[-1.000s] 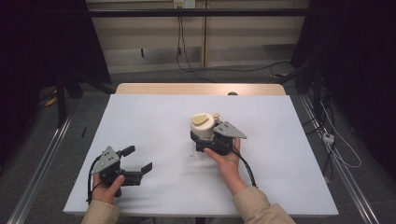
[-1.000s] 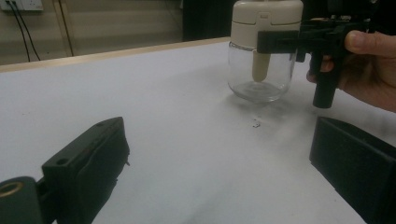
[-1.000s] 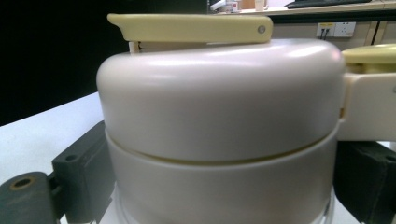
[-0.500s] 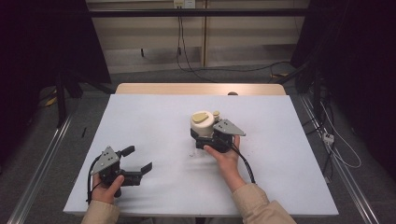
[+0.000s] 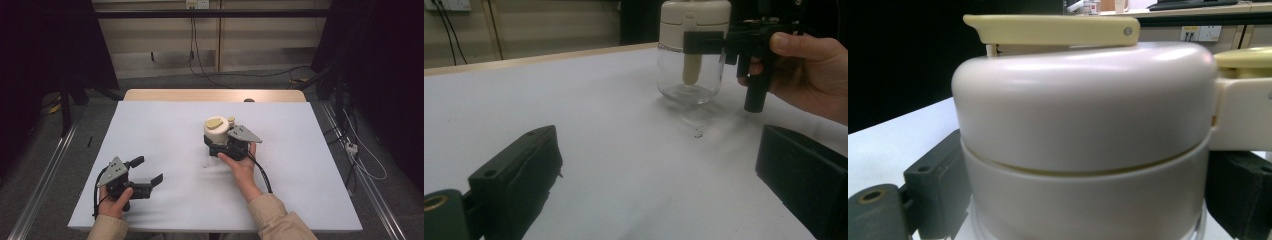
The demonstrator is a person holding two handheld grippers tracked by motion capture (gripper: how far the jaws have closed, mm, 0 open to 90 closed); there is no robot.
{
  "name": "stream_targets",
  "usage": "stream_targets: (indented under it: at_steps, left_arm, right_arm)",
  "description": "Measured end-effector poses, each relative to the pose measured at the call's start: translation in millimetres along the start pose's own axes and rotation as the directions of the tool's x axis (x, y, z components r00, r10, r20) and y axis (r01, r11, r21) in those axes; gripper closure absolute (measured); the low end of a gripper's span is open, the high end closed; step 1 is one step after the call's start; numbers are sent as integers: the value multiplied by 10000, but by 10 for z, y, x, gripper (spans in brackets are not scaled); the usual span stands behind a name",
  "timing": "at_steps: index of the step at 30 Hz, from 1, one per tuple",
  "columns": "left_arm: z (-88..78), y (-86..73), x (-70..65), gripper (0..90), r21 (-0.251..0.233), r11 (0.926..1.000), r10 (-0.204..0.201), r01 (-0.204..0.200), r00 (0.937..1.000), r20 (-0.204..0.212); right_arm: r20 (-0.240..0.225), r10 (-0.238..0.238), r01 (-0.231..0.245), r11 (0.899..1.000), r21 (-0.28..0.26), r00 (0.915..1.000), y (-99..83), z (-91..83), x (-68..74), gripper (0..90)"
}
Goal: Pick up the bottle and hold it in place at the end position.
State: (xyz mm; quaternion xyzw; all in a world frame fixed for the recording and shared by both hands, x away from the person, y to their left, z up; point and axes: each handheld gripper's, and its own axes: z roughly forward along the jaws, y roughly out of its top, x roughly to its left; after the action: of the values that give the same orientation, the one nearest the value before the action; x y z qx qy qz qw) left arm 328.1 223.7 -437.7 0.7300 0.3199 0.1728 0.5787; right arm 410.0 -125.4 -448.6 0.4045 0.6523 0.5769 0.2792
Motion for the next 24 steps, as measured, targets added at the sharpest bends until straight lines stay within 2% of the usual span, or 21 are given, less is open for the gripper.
stream_targets:
  at_steps: [10, 24]
  left_arm:
    - [-52, -6, 26, 37, -61, 10000, -60, 59, 9999, -133]
    - [-30, -11, 28, 37, -67, 9999, -84, 83, 9999, -111]
  right_arm:
    - [57, 1, -1, 10000, -26, 10000, 23, 50, -35, 75]
    - [93, 51, -51, 10000, -22, 9999, 16, 157, -60, 75]
